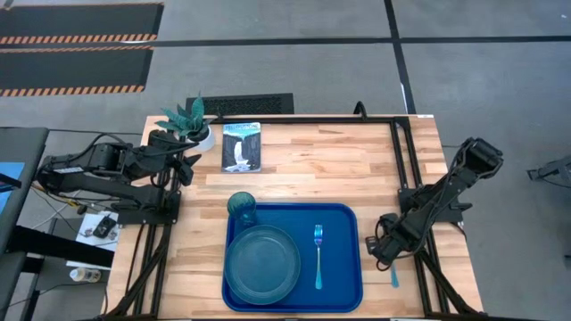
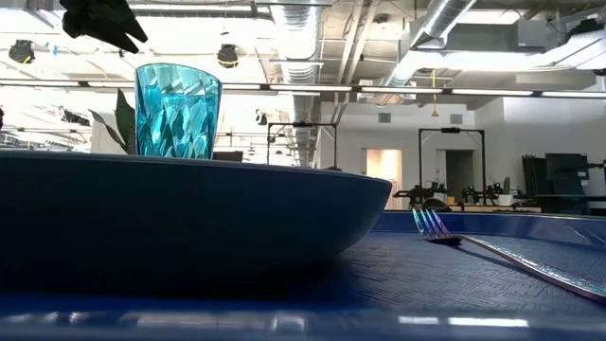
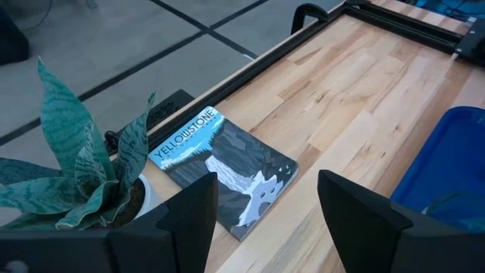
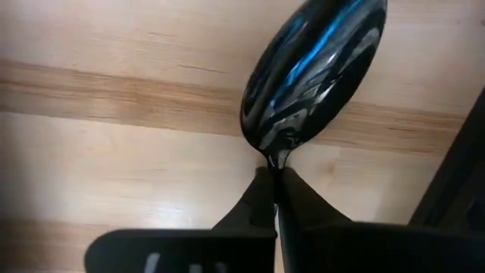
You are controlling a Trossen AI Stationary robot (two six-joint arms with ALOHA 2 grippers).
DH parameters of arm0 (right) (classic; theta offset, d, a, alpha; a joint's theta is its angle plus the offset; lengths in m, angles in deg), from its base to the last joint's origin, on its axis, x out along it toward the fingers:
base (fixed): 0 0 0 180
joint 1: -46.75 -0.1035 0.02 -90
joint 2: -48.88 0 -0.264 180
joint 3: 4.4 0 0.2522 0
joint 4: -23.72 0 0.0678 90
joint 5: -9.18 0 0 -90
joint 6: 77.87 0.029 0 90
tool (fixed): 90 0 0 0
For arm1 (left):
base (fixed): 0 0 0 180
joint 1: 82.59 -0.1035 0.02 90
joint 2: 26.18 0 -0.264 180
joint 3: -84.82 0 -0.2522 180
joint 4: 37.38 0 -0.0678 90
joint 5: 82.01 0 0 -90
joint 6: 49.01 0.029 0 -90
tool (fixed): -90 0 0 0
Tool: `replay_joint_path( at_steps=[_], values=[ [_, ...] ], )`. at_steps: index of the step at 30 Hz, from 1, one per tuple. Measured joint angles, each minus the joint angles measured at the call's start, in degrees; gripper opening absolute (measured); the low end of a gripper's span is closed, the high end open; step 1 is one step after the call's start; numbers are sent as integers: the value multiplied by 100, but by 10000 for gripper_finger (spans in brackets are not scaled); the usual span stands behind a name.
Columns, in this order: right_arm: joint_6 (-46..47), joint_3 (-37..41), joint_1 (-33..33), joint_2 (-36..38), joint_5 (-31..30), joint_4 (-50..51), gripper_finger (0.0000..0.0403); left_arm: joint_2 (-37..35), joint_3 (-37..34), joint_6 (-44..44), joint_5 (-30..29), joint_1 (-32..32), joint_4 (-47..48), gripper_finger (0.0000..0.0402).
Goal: Pick and place plate/cup/fork/spoon on tray
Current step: Put the blue spoon on the blue serving tray to the right of the blue fork
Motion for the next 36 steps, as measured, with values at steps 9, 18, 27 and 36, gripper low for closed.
replay_joint_path(
  at_steps=[9,18,27,36],
  values=[
    [-353,-479,243,262,-160,929,3,0,0,-4,-6,1,0,215],
    [-1433,-1131,952,325,-833,979,2,0,0,-9,-14,0,-1,215],
    [-2464,-1874,1602,64,-1550,673,4,0,0,-42,20,0,-2,215],
    [-3041,-2439,1927,-1096,-1484,62,10,0,0,-37,22,2,-2,215]
  ],
)
